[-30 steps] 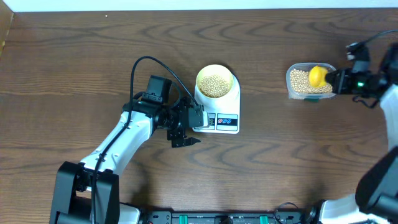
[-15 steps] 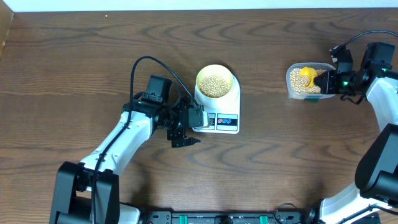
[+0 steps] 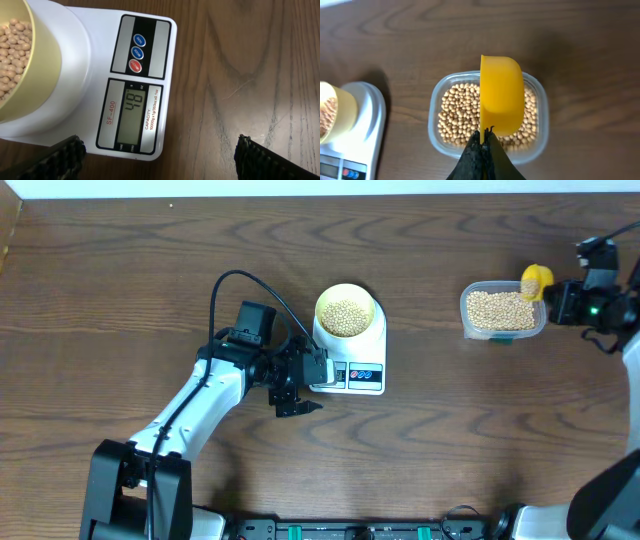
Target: Scoop item into bowl and weigh 50g on scale
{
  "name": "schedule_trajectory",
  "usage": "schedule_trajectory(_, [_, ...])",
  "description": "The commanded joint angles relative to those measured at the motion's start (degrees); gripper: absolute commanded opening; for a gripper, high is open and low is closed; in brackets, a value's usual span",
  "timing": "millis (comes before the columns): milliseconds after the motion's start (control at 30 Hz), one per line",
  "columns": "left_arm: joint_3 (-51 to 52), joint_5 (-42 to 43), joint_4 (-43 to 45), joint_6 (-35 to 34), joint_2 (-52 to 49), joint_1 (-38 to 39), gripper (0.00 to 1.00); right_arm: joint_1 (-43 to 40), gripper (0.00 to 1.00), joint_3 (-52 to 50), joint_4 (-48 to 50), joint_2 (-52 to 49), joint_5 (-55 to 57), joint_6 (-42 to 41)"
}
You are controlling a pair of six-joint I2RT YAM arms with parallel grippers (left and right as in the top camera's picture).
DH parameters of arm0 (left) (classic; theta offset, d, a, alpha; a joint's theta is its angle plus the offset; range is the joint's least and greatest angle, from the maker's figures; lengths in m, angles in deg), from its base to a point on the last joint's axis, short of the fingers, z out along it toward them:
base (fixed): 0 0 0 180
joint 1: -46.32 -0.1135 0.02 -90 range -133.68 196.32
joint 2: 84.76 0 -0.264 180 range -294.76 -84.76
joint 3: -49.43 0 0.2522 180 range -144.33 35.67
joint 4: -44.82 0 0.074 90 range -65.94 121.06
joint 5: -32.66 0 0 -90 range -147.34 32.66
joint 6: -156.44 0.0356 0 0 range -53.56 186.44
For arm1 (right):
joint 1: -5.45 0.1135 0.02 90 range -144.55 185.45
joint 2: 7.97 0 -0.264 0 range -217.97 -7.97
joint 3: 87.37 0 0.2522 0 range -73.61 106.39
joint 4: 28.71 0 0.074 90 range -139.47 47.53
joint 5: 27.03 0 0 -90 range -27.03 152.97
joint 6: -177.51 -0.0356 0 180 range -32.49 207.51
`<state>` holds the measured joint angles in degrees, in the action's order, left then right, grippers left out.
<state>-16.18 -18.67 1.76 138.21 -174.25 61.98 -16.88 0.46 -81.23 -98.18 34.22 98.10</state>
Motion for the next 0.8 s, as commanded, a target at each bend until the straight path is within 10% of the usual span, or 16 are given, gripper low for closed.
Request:
schedule_trajectory(0, [0.7,0.7,0.0,-0.7,-0.2,0.1,0.98,-1.2,0.01,0.5,-1.8,0.0,-2.0,-2.9])
schedule_trajectory(767, [0.7,0.7,0.0,-0.7,-0.2,0.1,0.98,2.0,0.01,0.5,2.7,-1.6,-27.4,-9.4])
